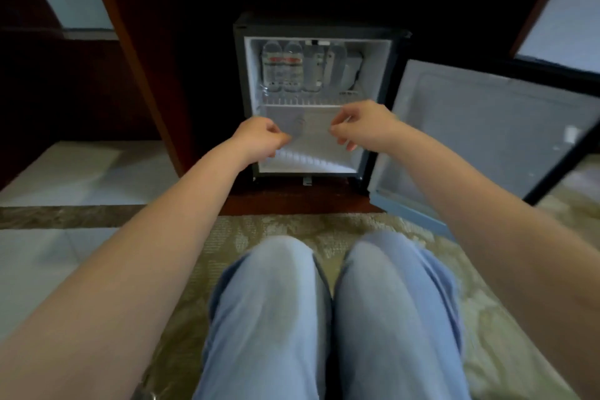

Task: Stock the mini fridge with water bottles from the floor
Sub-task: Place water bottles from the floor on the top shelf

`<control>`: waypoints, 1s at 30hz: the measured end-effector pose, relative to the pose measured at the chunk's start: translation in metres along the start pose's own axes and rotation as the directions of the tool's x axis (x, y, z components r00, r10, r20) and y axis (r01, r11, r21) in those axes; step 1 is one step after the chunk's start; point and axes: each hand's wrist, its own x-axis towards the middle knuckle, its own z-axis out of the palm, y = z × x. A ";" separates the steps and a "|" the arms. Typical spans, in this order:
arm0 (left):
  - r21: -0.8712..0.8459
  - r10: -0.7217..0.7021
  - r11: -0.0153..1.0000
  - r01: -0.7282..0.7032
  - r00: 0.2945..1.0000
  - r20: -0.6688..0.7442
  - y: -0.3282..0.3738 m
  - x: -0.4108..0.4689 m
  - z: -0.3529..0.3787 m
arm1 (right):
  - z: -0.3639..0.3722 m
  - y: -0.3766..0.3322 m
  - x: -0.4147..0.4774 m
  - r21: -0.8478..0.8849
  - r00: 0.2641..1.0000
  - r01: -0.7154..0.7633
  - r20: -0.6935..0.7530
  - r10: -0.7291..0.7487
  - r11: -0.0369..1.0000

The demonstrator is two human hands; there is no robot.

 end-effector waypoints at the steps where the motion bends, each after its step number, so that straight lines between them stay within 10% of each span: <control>1: -0.015 0.028 1.000 -0.028 1.000 0.003 0.008 -0.005 0.009 | -0.005 0.009 -0.011 0.032 0.999 -0.029 -0.033 0.030 0.999; 17: -0.042 0.417 0.887 -0.460 0.759 0.501 0.135 -0.105 0.258 | -0.022 0.235 -0.218 0.448 0.689 -0.485 -0.333 0.644 0.751; 30: 0.304 0.115 0.640 -0.706 0.479 0.870 0.111 -0.149 0.381 | 0.104 0.400 -0.319 0.009 0.453 -0.891 0.008 0.891 0.453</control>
